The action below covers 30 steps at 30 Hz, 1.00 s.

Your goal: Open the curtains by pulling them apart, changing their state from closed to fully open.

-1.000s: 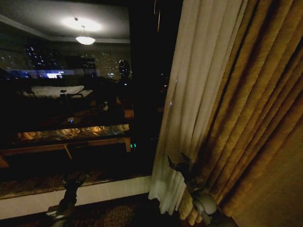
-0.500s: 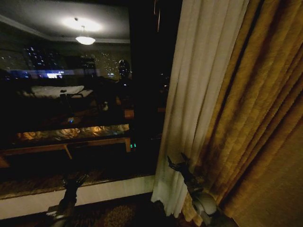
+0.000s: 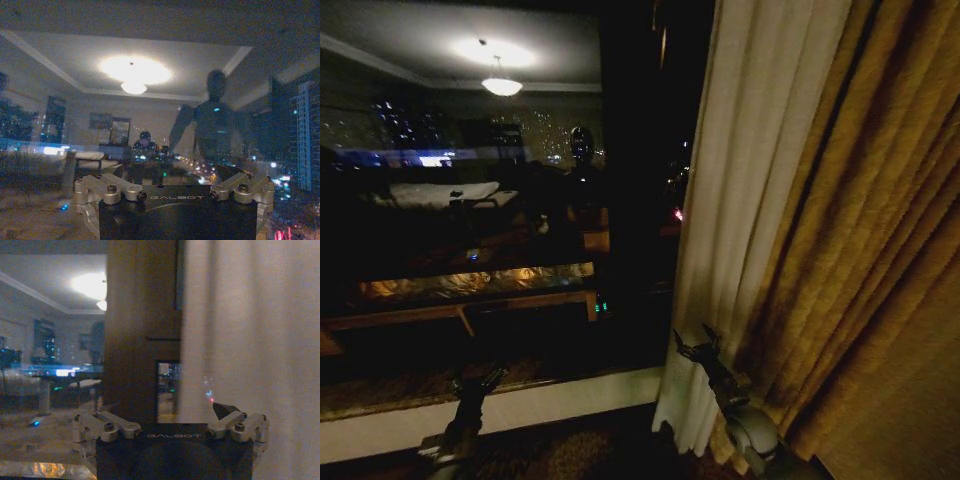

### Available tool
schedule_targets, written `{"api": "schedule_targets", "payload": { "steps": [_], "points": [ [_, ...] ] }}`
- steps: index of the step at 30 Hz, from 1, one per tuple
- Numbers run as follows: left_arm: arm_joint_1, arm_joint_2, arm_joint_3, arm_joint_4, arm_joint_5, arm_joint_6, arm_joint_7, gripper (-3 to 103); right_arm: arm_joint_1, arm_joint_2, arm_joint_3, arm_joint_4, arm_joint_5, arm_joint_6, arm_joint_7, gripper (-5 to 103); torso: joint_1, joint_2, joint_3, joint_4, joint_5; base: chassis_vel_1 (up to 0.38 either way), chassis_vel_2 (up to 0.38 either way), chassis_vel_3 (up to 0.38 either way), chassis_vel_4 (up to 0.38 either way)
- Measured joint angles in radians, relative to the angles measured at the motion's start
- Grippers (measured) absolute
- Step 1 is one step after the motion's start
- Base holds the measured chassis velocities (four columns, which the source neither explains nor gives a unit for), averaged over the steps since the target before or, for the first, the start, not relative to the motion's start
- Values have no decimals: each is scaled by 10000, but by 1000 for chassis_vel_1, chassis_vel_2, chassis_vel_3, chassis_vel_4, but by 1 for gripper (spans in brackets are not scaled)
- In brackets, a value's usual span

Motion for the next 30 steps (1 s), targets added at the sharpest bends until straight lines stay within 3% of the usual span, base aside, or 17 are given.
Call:
{"api": "schedule_targets", "payload": {
  "steps": [30],
  "points": [
    [0, 0, -2, 0, 1, 0, 0, 100, 5, 1, -1, -5, -5, -2, 1, 100, 0, 0, 0, 0, 3, 324, 336, -332, -332]
  ]
}}
